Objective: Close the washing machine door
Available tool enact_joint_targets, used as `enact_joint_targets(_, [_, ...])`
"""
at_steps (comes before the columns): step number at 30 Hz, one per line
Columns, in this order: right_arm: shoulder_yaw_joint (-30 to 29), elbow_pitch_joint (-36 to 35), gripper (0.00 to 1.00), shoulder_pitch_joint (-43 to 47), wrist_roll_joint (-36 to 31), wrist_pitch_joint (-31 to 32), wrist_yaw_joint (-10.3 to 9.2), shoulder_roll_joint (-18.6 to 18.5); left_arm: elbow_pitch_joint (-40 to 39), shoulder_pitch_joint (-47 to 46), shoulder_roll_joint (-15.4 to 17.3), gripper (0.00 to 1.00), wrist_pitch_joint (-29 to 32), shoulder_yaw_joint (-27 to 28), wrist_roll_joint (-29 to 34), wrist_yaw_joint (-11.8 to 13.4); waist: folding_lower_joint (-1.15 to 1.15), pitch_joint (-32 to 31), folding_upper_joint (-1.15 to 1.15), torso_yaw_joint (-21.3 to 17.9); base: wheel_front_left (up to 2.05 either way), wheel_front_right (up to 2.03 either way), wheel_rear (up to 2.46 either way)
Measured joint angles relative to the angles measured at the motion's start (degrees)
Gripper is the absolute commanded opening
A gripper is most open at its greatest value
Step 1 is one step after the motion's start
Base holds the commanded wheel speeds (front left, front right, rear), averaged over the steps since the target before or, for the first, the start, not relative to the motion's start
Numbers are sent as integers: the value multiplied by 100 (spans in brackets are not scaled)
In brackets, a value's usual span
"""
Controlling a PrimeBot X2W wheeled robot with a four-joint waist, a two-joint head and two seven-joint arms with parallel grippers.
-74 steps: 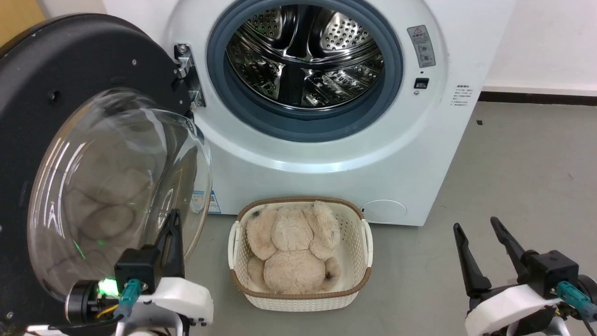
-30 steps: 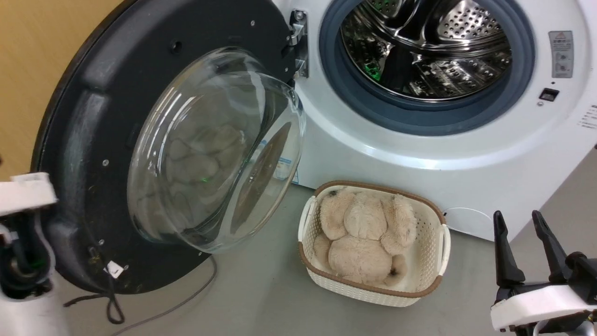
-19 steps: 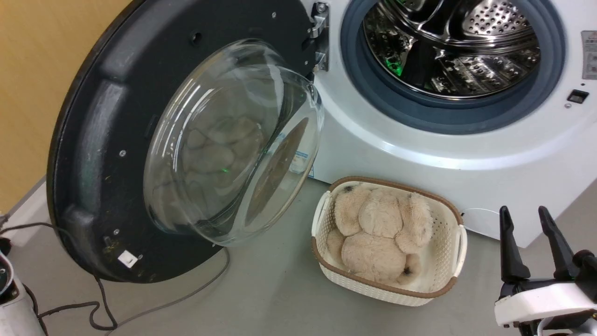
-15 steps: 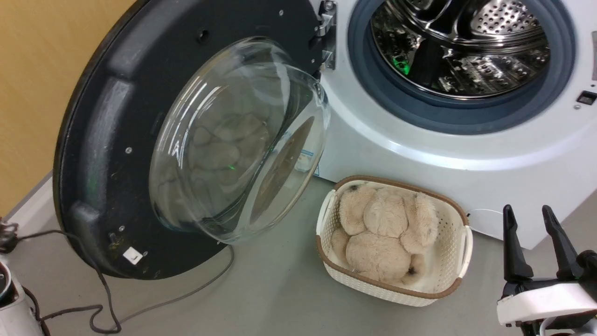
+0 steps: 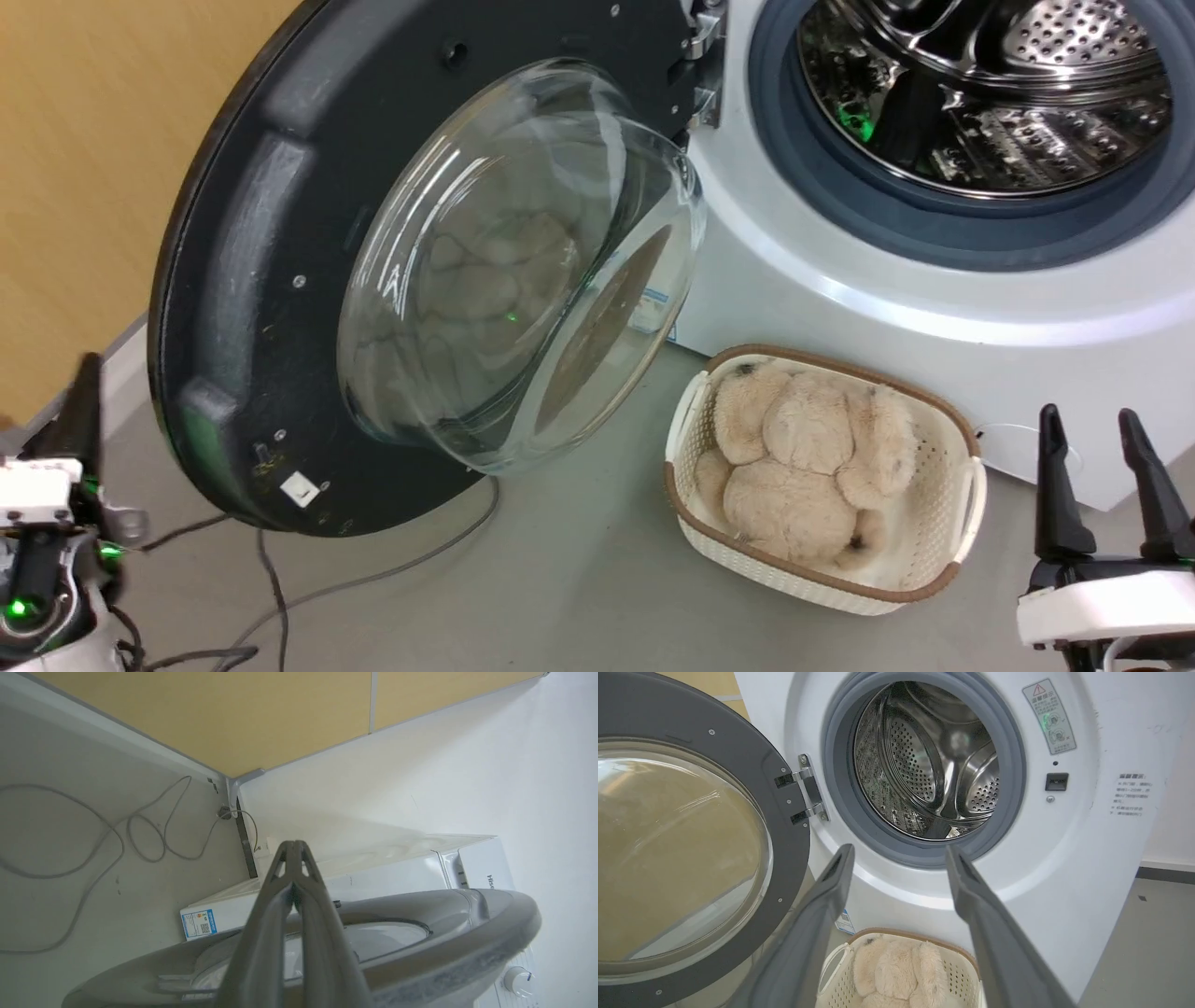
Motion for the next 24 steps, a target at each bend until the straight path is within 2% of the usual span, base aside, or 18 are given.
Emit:
enact_joint_targets(6, [-43,-4,100,0,59,-67,0,1,-196,199,-134,0,619,-187,-791,-33,0,60,0,128,0,0,0])
enact_joint_targets(12, [-59,-3,100,-14,133,-142,0,2,-309,560,-115,0,926,-728,-1716,-83,0,119,0,245,0,0,0])
enact_joint_targets(16, [-111,2,100,-20,213,-190,0,3,-651,922,-124,0,1088,-1393,-2208,-98,0,146,0,320,0,0,0])
enact_joint_targets(21, [-198,22,100,-20,269,-238,0,3,-1340,1396,-154,0,1232,-2512,-2171,-133,0,168,0,459,0,0,0])
enact_joint_targets(24, [-196,35,100,-36,319,-280,0,8,-1708,1553,-155,0,1343,-3148,-2357,-148,0,185,0,512,0,0,0])
